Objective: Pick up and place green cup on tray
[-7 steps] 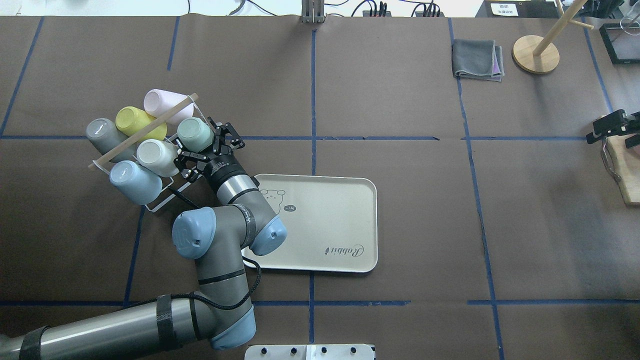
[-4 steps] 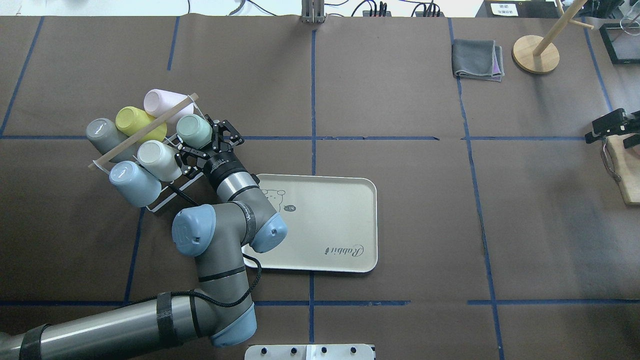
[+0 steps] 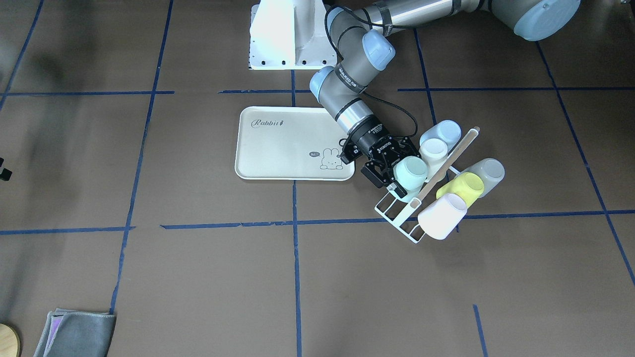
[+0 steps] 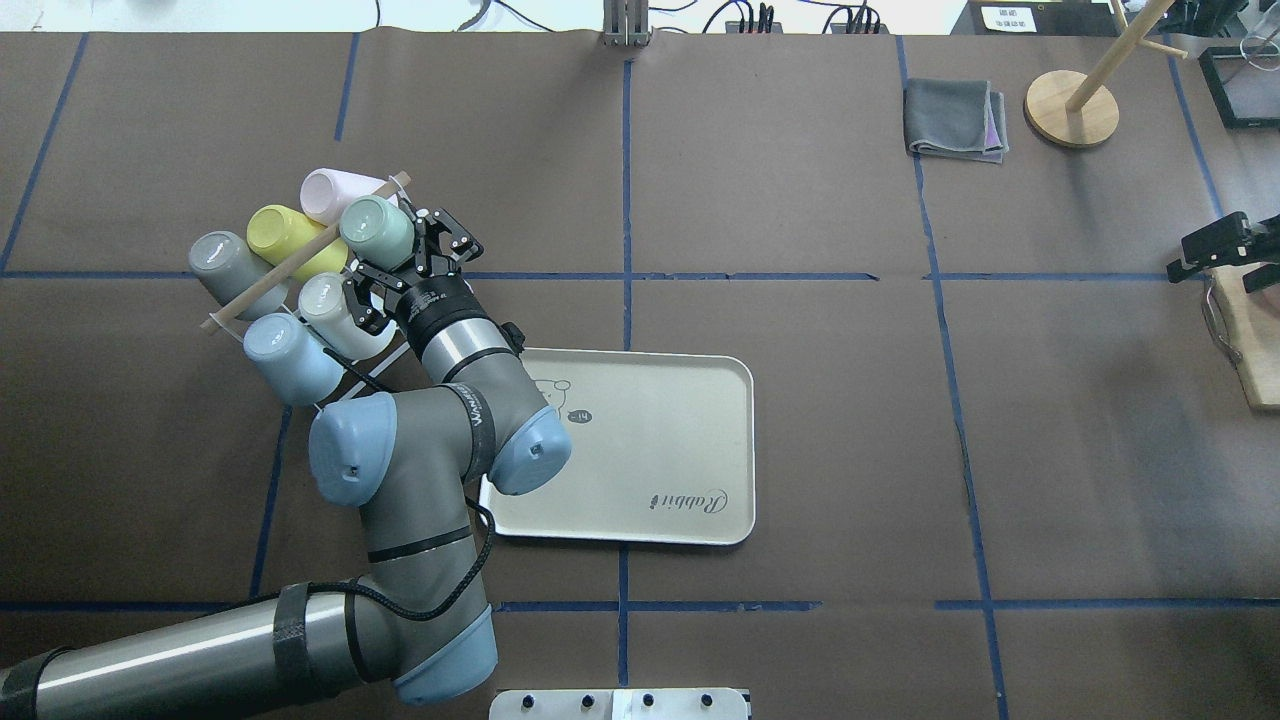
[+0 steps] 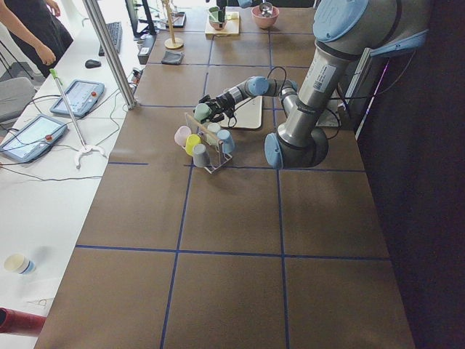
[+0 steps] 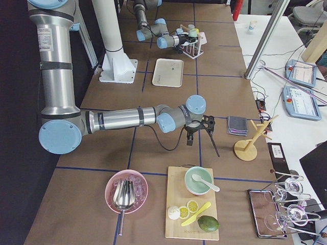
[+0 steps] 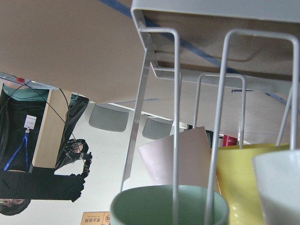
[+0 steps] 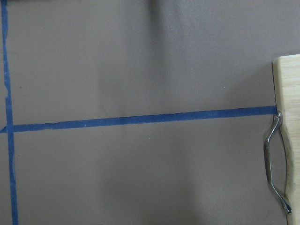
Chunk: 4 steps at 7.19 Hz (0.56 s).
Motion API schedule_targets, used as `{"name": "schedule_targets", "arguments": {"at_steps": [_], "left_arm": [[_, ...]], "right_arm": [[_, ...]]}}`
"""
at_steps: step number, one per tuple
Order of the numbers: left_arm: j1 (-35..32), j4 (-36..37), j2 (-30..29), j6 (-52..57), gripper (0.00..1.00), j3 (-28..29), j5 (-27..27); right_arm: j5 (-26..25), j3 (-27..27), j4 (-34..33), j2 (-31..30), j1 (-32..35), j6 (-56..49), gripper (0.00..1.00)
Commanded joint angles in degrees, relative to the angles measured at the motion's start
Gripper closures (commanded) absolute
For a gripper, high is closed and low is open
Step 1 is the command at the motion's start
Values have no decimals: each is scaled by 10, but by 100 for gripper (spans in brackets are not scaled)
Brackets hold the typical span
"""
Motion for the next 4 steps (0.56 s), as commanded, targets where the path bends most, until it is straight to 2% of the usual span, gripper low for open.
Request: {"name": "schedule_targets", "arguments": {"at_steps": [1,3,4], "left_arm": [[-2,2,21,2,35,-95,-1],[2,-19,19,-7,34,-170,-27],[1,-76,24,-43,34,-199,-67]], "right_arm": [[0,0,0,1,0,0,0],[0,-1,0,2,0,0,0],[-2,-3,1,4,0,0,0]]}}
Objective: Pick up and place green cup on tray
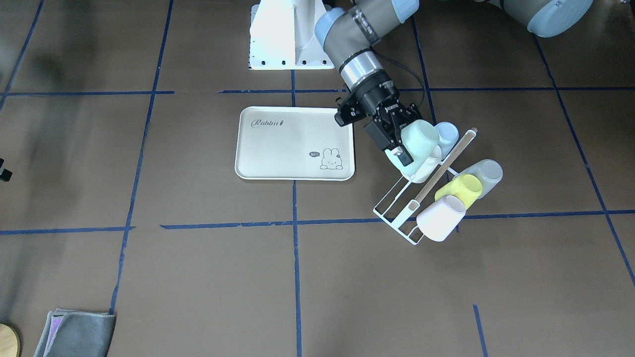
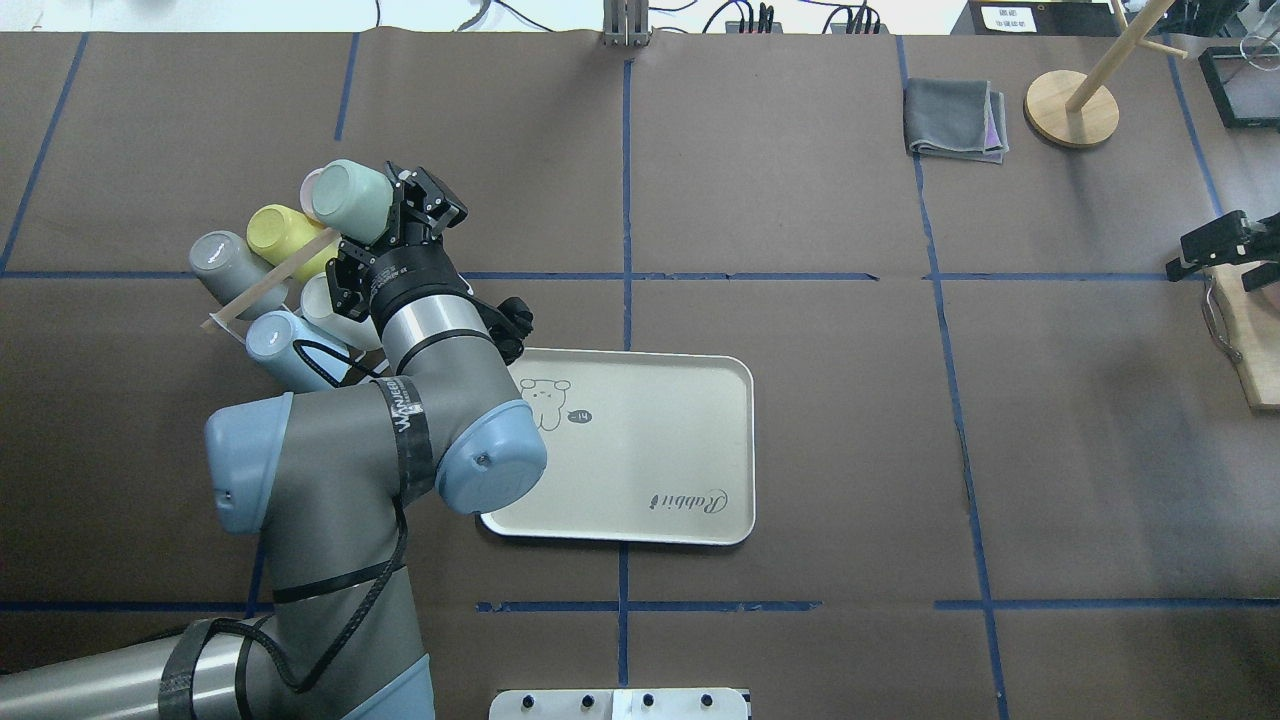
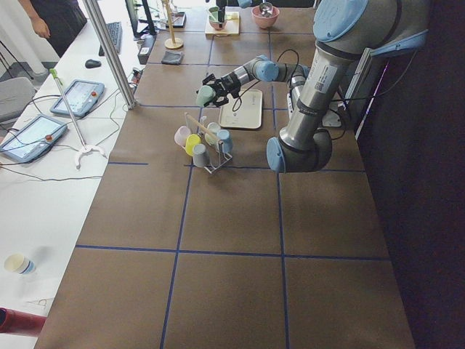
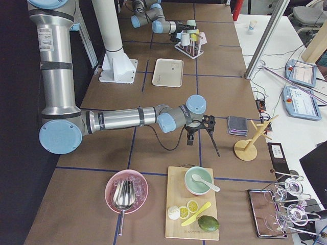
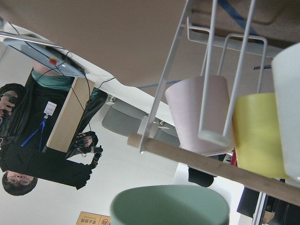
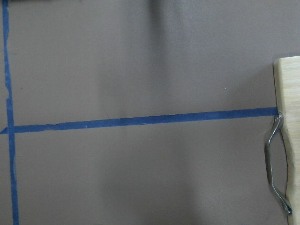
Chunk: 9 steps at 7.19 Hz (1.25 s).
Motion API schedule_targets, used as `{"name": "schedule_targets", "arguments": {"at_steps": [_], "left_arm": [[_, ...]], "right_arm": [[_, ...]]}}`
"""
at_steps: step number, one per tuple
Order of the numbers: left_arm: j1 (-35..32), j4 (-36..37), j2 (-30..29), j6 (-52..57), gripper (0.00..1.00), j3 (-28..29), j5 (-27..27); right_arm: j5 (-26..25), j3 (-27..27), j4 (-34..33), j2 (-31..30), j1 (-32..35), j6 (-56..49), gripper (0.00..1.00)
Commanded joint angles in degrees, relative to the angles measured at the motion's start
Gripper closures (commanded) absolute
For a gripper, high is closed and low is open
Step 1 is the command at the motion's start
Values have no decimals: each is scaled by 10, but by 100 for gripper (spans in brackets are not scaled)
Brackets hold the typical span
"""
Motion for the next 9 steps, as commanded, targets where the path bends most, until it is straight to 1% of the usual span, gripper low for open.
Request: {"name": "schedule_targets", "arguments": {"at_steps": [1,2,3,4,5,7,8,9], "left_arm": [[-1,-124,3,-119,34,-42,-72],[-1,-211,4,-237,35,-43,-115],[2,-303,14,-379,35,-42,-170],[4,-412,34,-487,36,-36,-189],[12,-540,49,-553,38,-10,-191],[26,-830,50,-690,37,97,-191],[42,-933,50,-718,36,151,-187],[46,-1044,52,-723,34,199,-185]], "right_arm": [[-1,-2,1,1,0,-1,0],[-1,-2,2,2,0,-2,0],[-4,-2,2,2,0,-4,0],[-5,-2,2,5,0,-4,0],[-6,-2,2,8,3,-6,0],[-2,-1,3,15,12,-7,0],[0,2,3,15,16,-7,0],[0,3,3,16,16,-7,0]]}}
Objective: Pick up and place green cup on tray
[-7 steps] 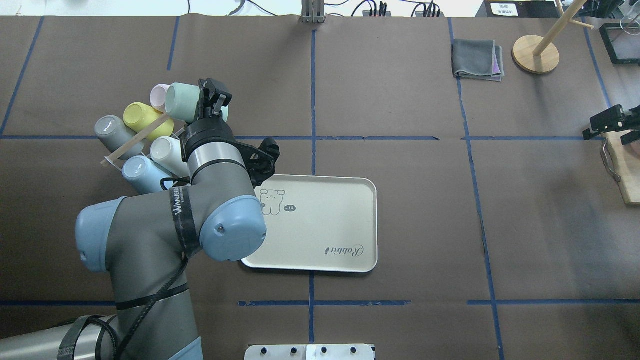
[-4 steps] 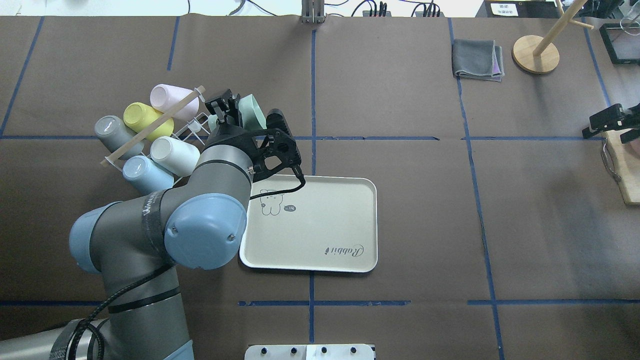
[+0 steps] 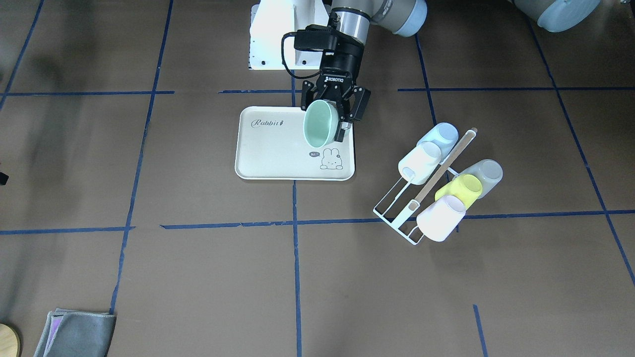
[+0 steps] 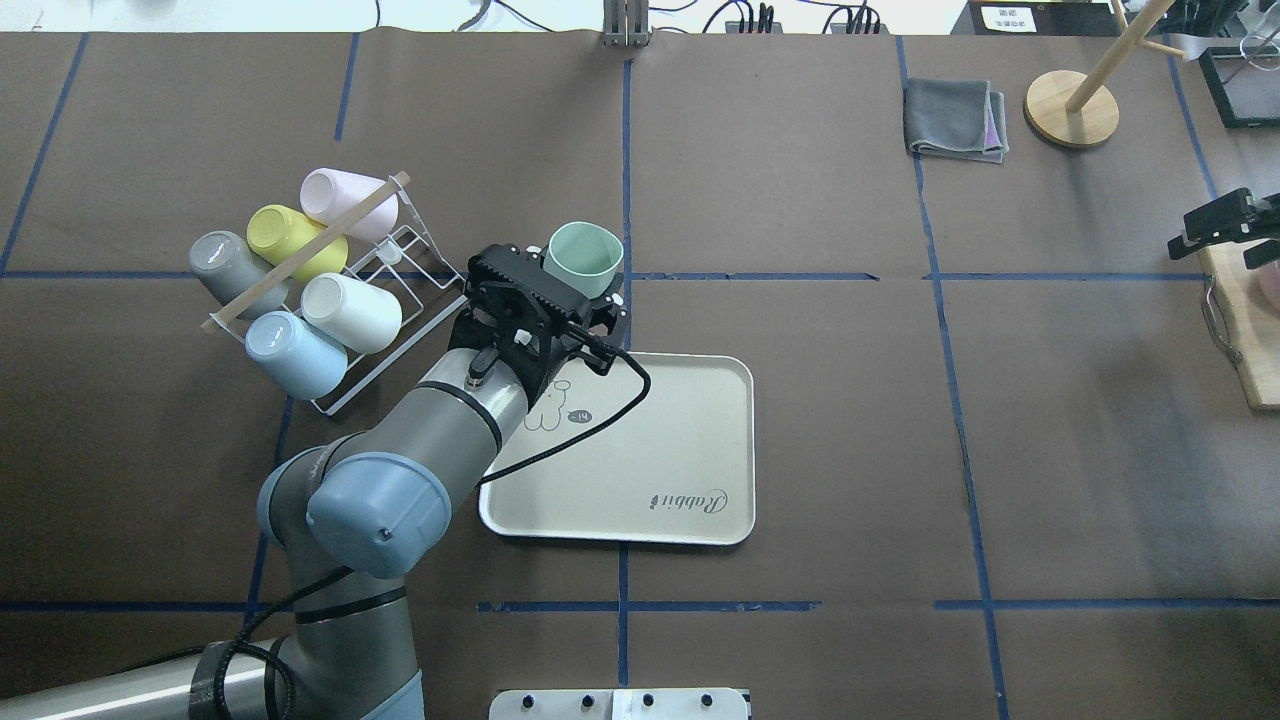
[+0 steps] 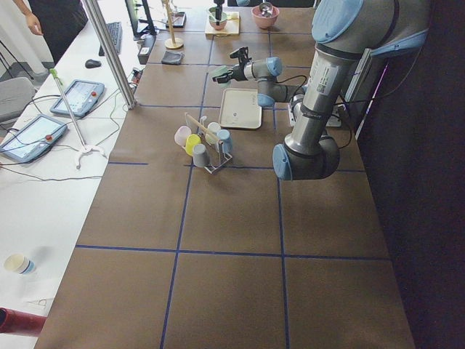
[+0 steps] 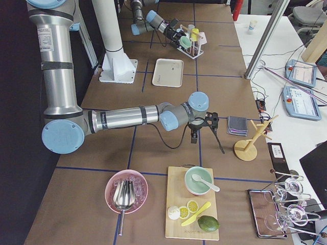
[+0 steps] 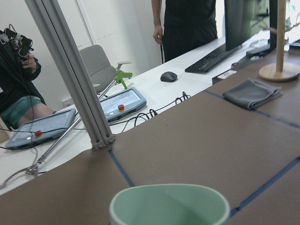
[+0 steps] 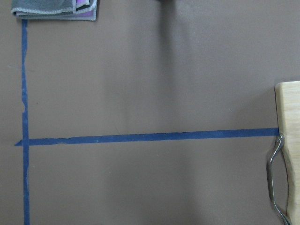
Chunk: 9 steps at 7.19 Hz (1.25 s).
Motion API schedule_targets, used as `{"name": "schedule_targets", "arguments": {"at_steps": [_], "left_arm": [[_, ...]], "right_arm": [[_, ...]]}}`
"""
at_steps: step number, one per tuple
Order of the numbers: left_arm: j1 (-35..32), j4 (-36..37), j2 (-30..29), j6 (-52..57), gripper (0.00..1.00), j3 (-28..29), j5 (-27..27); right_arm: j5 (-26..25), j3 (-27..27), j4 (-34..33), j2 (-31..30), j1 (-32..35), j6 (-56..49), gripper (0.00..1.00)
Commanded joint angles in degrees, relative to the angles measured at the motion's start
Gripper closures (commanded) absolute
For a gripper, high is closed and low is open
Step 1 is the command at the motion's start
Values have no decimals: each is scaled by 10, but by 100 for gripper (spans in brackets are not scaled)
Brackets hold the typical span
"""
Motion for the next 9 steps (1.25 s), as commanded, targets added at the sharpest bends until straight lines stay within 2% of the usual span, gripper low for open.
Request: {"name": "schedule_targets", "arguments": {"at_steps": [1,2,3,4,9], "left_arm": [[14,-221,8,-23,34,108,4],[24,-245,7,-17,33,140,9],[44,-246,2,-15,32,147,45],[46,-246,-9,8,30,147,52],[73,-240,-41,83,27,202,49]], "right_arm": [[1,2,1,2,2,0,0],[-1,2,0,3,2,0,0],[1,2,0,2,2,0,0],[1,2,0,1,2,0,0],[2,2,0,0,3,0,0]]}}
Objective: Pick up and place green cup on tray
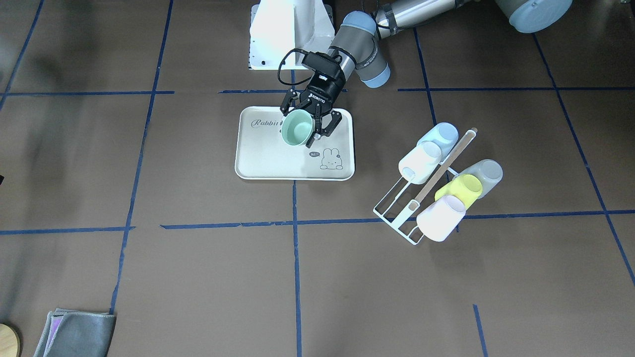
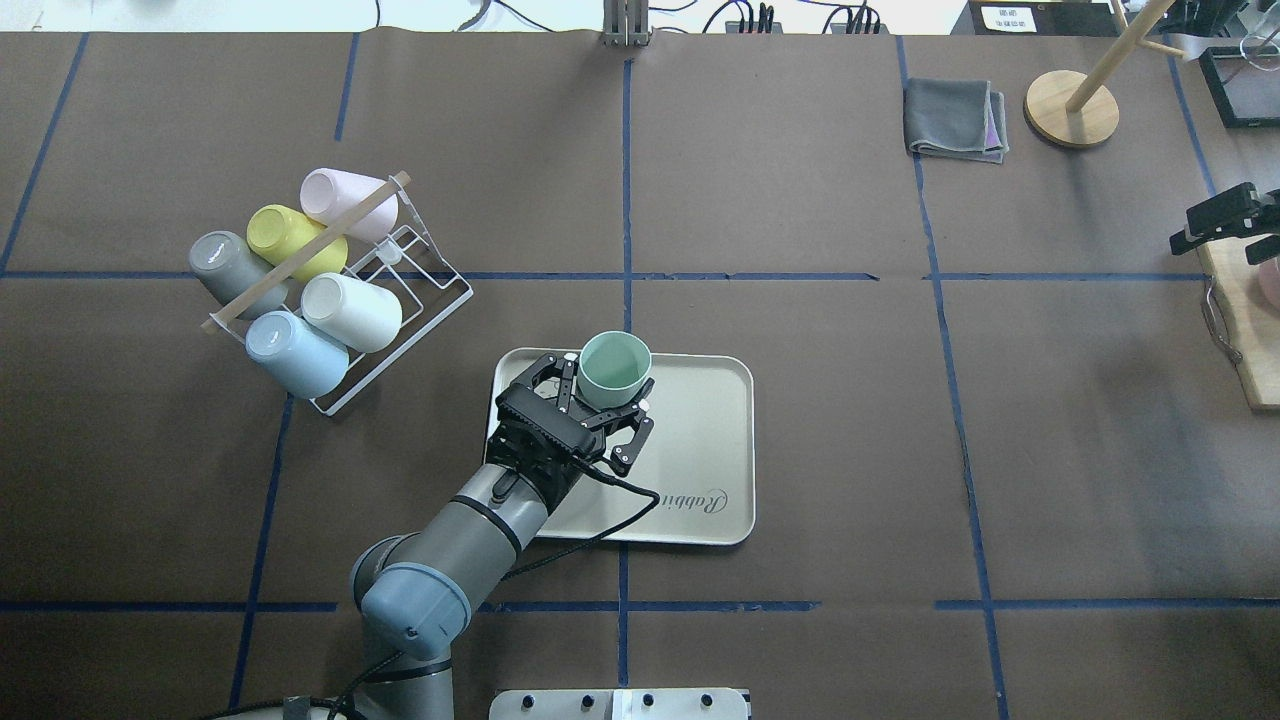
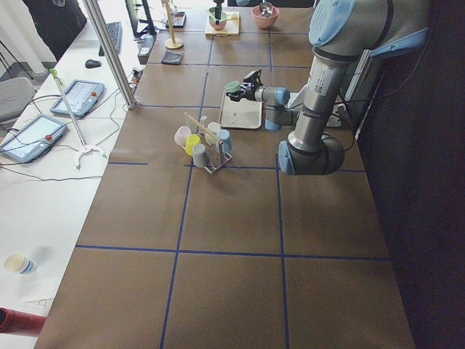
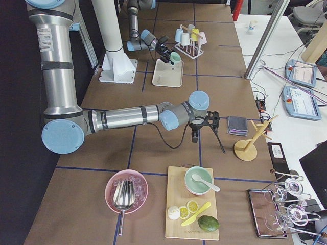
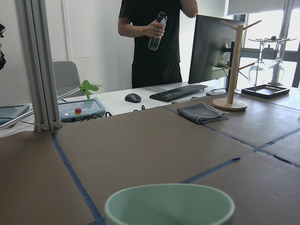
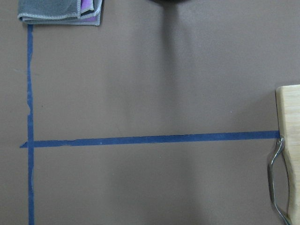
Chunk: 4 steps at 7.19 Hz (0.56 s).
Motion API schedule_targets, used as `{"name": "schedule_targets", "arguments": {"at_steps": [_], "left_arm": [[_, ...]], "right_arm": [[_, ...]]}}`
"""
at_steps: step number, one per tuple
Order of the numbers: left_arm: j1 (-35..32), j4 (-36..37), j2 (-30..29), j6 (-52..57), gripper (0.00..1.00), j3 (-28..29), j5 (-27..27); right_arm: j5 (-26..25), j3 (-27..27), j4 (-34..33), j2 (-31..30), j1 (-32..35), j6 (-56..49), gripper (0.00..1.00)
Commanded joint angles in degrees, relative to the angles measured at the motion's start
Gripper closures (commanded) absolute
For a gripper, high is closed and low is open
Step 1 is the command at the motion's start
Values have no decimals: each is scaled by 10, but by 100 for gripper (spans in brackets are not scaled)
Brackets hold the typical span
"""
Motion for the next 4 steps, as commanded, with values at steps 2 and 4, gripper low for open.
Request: {"name": "schedule_targets", "arguments": {"at_steps": [2,4], "left_arm": [[4,1,-19,9,22,32,-2],[5,1,-18,9,23,40,-2]], "right_arm": [[-1,0,1,-1,0,0,0],[-1,-1,0,0,0,0,0]]}}
